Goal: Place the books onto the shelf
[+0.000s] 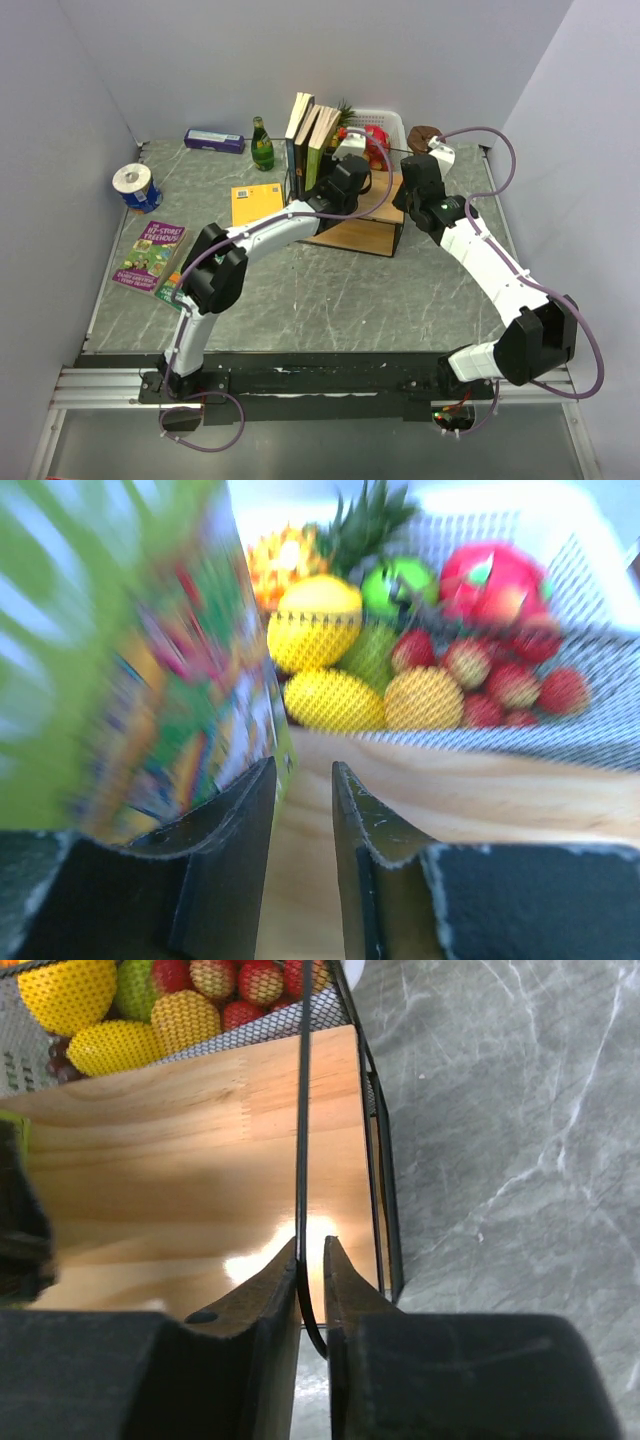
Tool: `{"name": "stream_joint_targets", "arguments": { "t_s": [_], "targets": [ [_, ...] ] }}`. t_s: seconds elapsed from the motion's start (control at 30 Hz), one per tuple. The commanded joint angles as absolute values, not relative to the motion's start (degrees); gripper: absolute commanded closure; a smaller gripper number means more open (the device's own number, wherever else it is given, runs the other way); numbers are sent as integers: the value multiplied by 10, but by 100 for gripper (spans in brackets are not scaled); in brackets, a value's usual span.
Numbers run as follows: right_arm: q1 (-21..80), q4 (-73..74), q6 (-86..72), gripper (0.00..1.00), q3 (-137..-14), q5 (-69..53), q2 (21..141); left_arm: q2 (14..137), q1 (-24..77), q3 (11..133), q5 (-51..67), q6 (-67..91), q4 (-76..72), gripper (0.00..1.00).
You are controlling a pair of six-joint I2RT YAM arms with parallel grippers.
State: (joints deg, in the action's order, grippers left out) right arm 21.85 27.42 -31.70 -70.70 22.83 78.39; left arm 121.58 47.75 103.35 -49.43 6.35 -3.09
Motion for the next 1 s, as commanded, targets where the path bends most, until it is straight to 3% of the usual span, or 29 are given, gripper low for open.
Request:
{"name": "stream_joint_targets", "arguments": {
  "t_s": [0.0,0.2,0.67,0.97],
  "targets": [
    [213,281,-385,72,-729,223,803,1165,479,1087,-515,44,-51,64],
    [213,288,-381,53,-733,223,793,1168,480,1124,-533,12,-71,60],
    [213,279,-377,34,-729,207,761,1146,470,1119,-561,-18,-86,57],
    [214,270,-365,29,-723,192,732,1135,472,1120,-547,-18,-81,56]
  ]
}}
